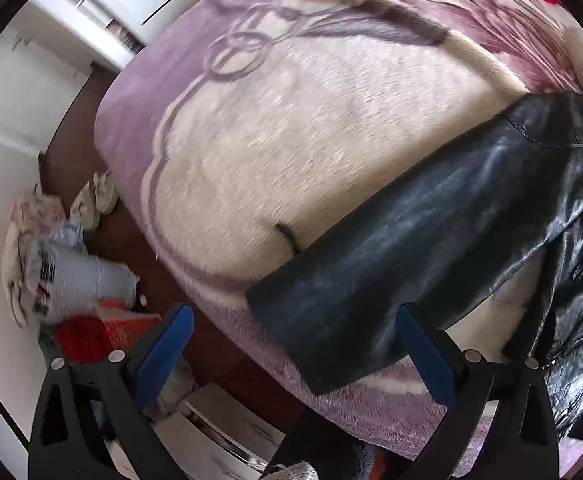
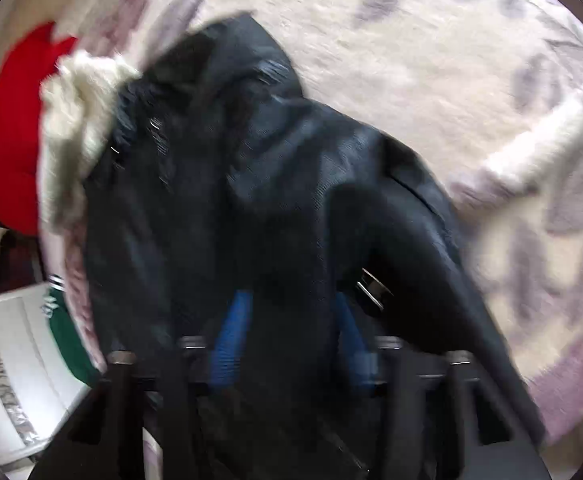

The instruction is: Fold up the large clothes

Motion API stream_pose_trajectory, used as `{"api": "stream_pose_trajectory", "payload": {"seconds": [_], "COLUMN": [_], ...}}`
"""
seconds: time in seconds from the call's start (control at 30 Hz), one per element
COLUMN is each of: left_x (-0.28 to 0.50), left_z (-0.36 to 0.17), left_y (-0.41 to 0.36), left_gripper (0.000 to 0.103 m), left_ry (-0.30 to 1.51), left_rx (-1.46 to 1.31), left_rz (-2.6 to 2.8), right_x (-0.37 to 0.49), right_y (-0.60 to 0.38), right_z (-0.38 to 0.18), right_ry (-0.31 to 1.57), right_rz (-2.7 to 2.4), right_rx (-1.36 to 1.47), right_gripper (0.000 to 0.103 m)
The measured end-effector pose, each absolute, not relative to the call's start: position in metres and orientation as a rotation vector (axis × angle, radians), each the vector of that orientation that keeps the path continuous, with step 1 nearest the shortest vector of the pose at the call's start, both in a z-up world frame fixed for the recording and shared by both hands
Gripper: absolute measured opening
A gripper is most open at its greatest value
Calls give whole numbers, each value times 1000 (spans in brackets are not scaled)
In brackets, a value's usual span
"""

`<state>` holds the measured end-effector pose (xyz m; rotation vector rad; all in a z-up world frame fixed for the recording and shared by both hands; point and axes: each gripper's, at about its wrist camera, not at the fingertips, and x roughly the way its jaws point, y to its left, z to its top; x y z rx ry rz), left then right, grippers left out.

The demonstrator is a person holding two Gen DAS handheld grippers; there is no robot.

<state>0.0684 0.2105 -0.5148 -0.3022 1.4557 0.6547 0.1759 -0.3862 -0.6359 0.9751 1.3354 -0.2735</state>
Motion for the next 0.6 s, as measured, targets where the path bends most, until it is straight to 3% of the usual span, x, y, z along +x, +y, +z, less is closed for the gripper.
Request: {"api": "stream_pose_trajectory", "payload": {"seconds": [0.2, 0.23, 0.3, 0.33, 0.47, 0.5, 0.6], "left_x": [27, 20, 8, 2, -25, -31, -34], "left_z": [-514, -517, -525, -530, -570, -590, -625], "left_y": [200, 198, 197, 198, 210, 215, 226], "left_gripper": [103, 103, 103, 103, 100, 91, 86], "left_ry": [1432, 1434, 1418, 1402, 1224, 1145, 983], "left_rx": [-444, -493, -648, -738, -1233, -1377, -1594], "left_rz": [738, 743, 733, 725, 670, 661, 700], "right_x": [163, 163, 170, 156, 126, 122, 103], "right_y": [-389, -389, -378, -377, -370, -367, -360], "right_z": [-616, -617, -624, -622, -616, -617, -615], "right_ry": [1210, 1262, 1387, 1425, 1453, 1456, 1475], "right_rz": [-253, -248, -196, -155, -91, -78, -25], "right_rx": [842, 792, 700, 700, 743, 756, 793], "right_gripper": [8, 13, 46, 52, 54, 54, 55]}}
